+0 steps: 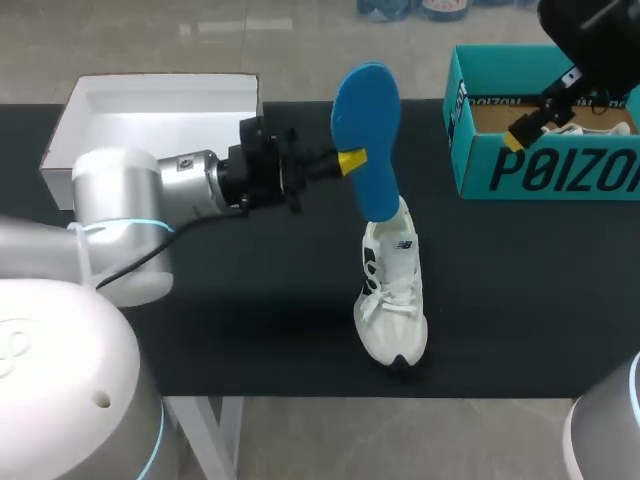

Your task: Take the shoe out of the shoebox, open the shoe tongue, remove and reinsert the insole, then place the shoe into the shoebox

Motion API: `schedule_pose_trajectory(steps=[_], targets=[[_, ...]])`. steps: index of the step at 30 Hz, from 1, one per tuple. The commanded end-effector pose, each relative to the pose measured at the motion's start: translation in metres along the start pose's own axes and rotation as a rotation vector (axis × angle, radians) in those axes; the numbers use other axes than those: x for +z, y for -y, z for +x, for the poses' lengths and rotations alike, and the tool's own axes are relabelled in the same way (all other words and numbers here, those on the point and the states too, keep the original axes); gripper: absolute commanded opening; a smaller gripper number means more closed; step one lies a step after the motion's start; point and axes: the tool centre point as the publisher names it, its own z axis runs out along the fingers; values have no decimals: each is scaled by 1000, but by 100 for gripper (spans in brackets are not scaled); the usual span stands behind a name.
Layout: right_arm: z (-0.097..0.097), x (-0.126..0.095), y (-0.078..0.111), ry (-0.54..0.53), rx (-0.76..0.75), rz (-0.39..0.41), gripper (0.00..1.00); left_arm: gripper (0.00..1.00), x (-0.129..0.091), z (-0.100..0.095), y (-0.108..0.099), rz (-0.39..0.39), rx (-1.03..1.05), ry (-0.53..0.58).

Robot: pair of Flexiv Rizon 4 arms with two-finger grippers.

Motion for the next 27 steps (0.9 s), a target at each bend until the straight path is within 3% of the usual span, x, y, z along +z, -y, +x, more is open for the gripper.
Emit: schedule_pose_trajectory(steps=[1, 15, 19, 27], targets=[[0, 5, -2, -9, 6, 2, 100, 0, 0, 2, 2, 7, -233, 37], [-6, 2, -10, 5, -12, -5, 100, 0, 0, 2, 2, 7, -233, 37], [-6, 0, -10, 7, -11, -12, 100, 0, 1, -7, 6, -29, -502, 55], [-6, -3, -7, 13, -3, -17, 100, 0, 2, -17, 5, -28, -716, 107]])
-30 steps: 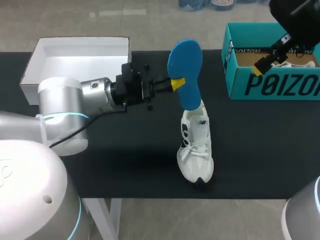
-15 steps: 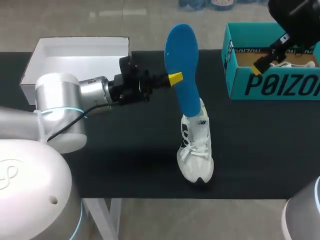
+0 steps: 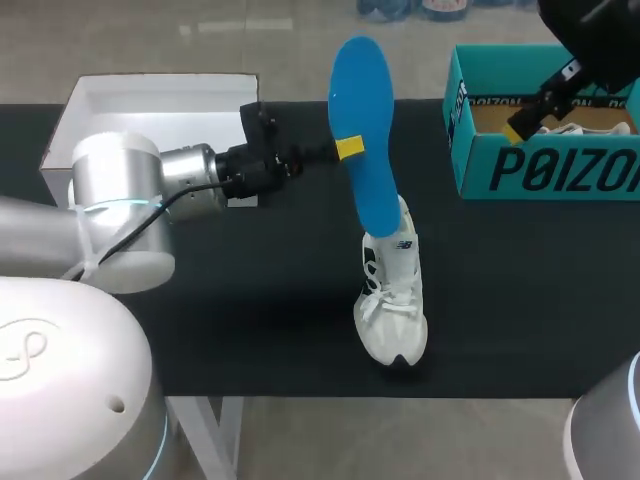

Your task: Take the shoe out of the shoebox, open the shoe tongue, remove and reinsert the insole, then place the shoe into the shoebox

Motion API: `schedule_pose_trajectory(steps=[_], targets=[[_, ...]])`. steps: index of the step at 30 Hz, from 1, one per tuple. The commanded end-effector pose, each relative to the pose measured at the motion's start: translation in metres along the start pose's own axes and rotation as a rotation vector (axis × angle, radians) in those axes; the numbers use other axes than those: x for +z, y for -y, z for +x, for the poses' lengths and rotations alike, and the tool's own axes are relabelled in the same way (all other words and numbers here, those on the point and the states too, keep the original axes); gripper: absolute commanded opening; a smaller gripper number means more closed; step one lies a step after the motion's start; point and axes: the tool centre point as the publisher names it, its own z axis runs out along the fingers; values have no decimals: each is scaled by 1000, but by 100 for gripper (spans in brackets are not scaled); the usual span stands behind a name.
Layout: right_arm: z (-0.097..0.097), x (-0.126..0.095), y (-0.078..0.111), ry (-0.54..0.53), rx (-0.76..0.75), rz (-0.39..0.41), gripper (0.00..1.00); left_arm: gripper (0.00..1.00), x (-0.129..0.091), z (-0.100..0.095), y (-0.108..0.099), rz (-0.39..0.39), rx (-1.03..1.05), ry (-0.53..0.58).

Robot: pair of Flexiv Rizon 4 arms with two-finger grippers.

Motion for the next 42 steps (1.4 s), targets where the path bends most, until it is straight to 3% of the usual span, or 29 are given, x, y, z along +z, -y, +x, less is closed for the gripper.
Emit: schedule_pose_trajectory(steps=[1, 10, 20, 24, 32, 38, 42], targets=[[0, -1, 0, 1, 5, 1, 100, 0, 4, -1, 4, -12, -165, 39], [0, -2, -2, 9, 1, 1, 100, 0, 3, -2, 4, -54, -167, 39], [-1, -16, 4, 93, -8, 32, 100, 0, 3, -3, 3, -63, -155, 41], [12, -22, -2, 138, -53, 59, 100, 0, 3, -3, 3, -63, -155, 41], [52, -20, -36, 134, -187, 53, 100, 0, 3, -3, 3, -63, -155, 41], [29, -25, -18, 145, -110, 50, 100, 0, 3, -3, 3, -63, -155, 41], [28, -31, -15, 146, -111, 48, 100, 0, 3, -3, 3, -63, -155, 41]])
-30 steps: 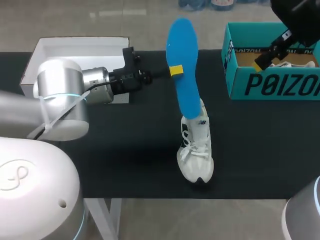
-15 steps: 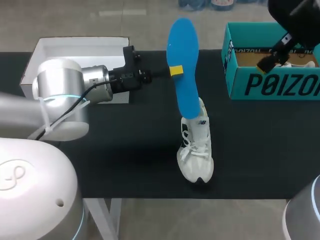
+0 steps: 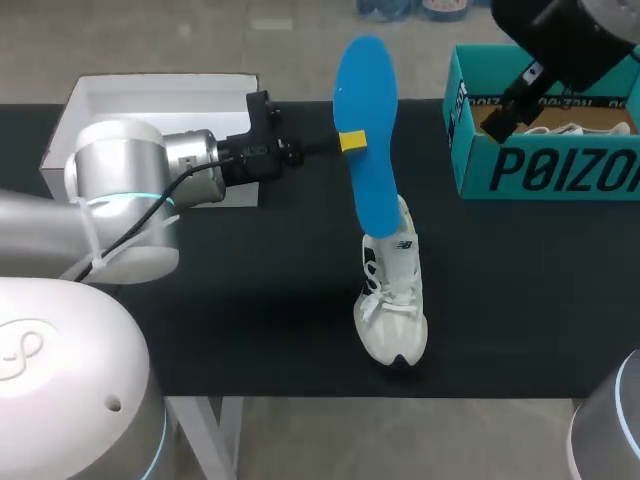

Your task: Take the shoe out of the shoebox, open the shoe tongue, remove and reinsert the insole, then place the shoe into the shoebox

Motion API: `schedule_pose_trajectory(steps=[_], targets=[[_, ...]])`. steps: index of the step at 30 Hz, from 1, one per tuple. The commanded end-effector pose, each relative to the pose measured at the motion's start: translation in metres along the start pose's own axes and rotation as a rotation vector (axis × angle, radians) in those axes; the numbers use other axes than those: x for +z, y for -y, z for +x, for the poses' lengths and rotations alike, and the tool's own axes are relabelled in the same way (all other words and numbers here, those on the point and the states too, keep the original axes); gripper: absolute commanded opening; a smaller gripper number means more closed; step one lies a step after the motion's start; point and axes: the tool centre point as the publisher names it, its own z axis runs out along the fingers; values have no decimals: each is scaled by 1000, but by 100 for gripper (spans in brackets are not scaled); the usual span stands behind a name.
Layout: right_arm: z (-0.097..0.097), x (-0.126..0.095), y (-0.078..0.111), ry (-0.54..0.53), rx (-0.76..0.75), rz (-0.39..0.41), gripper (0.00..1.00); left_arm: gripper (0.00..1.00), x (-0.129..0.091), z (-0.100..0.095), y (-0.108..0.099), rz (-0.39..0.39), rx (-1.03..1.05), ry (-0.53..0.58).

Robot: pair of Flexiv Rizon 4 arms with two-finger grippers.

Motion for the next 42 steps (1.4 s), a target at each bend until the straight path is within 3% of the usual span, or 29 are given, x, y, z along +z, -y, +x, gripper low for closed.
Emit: schedule_pose_trajectory(steps=[1, 42], targets=[[0, -7, 2, -8, -20, -6, 100, 0, -1, 1, 0, 0, 0, 2], [7, -4, -5, -29, -26, 9, 100, 0, -1, 1, 0, 0, 0, 2]])
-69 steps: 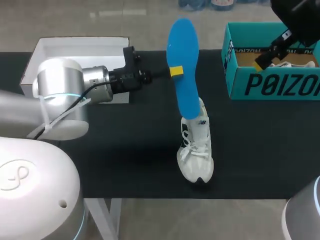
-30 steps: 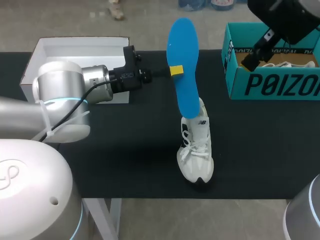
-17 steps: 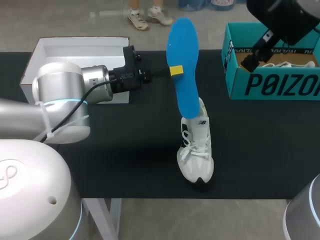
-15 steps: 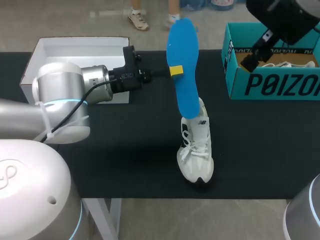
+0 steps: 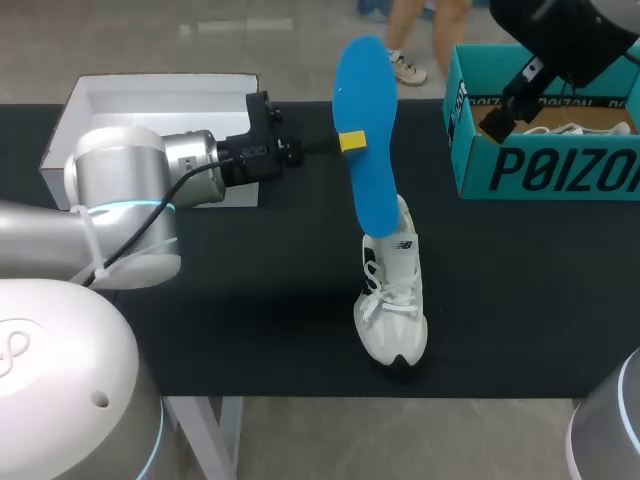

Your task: Take the shoe out of the shoebox, open the shoe tongue, remove and reinsert the insole, then place the shoe into the shoebox

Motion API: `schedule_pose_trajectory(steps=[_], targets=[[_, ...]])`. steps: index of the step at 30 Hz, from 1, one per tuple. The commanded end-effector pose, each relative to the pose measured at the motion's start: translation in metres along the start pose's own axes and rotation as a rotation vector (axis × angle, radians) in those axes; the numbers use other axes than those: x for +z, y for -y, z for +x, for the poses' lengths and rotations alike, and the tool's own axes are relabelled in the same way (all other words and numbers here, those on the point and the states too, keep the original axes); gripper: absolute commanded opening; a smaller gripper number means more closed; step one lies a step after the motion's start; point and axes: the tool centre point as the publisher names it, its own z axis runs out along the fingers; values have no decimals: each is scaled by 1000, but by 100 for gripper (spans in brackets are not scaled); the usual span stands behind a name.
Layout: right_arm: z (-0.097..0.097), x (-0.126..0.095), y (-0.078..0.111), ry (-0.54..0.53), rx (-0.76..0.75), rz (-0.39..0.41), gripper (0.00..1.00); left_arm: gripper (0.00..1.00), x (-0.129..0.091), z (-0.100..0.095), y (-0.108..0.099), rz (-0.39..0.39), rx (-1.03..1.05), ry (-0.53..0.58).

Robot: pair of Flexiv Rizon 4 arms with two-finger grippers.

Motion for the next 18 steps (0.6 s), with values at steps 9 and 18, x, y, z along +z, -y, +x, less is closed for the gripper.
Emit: schedule_pose_trajectory(steps=[9, 18], targets=[[-1, 0, -2, -2, 0, 5, 100, 0, 2, 18, -15, -4, 355, -130], [-1, 0, -2, -2, 0, 5, 100, 0, -4, 36, -31, -32, 629, -302]])
